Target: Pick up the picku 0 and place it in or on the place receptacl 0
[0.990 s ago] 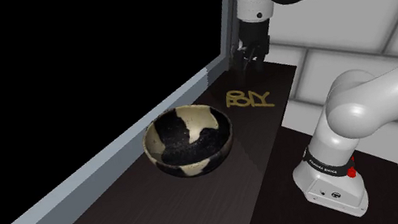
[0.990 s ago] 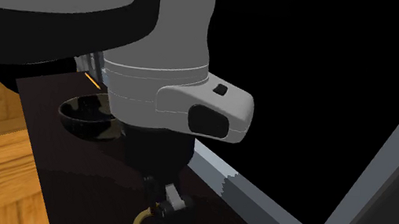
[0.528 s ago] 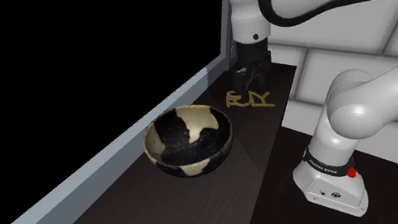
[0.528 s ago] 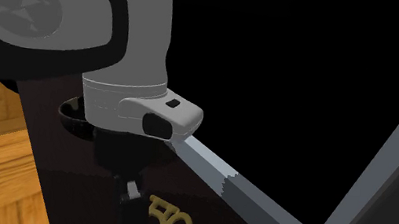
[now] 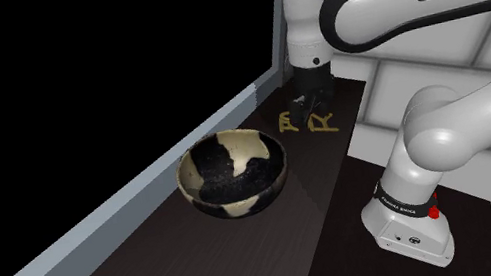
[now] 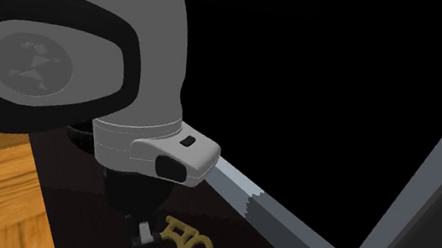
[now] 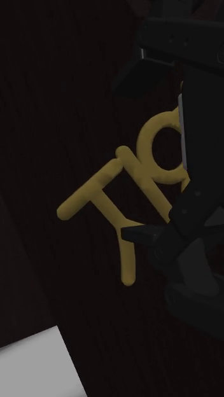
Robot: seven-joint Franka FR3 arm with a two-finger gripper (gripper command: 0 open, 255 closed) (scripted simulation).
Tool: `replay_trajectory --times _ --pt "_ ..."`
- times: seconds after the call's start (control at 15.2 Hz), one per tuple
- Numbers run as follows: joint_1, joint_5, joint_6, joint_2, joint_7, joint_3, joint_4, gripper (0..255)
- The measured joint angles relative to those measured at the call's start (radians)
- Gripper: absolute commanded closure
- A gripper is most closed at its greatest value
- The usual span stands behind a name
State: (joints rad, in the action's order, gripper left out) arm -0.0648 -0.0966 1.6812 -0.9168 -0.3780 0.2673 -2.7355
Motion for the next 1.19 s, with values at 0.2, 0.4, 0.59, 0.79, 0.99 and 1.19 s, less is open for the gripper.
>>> replay_trajectory --times 0.2,0.4,0.59,0.79,0.99,1.19 --pt "0.000 0.000 0.001 0.000 0.000 0.000 -0.001 0" --pt "-0.002 -0.028 0.009 -0.003 0.000 0.001 0.005 255" --pt "-0.002 -0.007 0.009 0.000 -0.003 0.003 0.007 255" --pt "-0.004 -0.008 0.012 0.000 -0.003 0.005 0.007 255" --pt "0.001 -0.001 -0.002 0.000 0.001 0.000 0.012 255" --pt "0.003 0.004 -0.025 -0.001 0.002 -0.004 0.028 0"
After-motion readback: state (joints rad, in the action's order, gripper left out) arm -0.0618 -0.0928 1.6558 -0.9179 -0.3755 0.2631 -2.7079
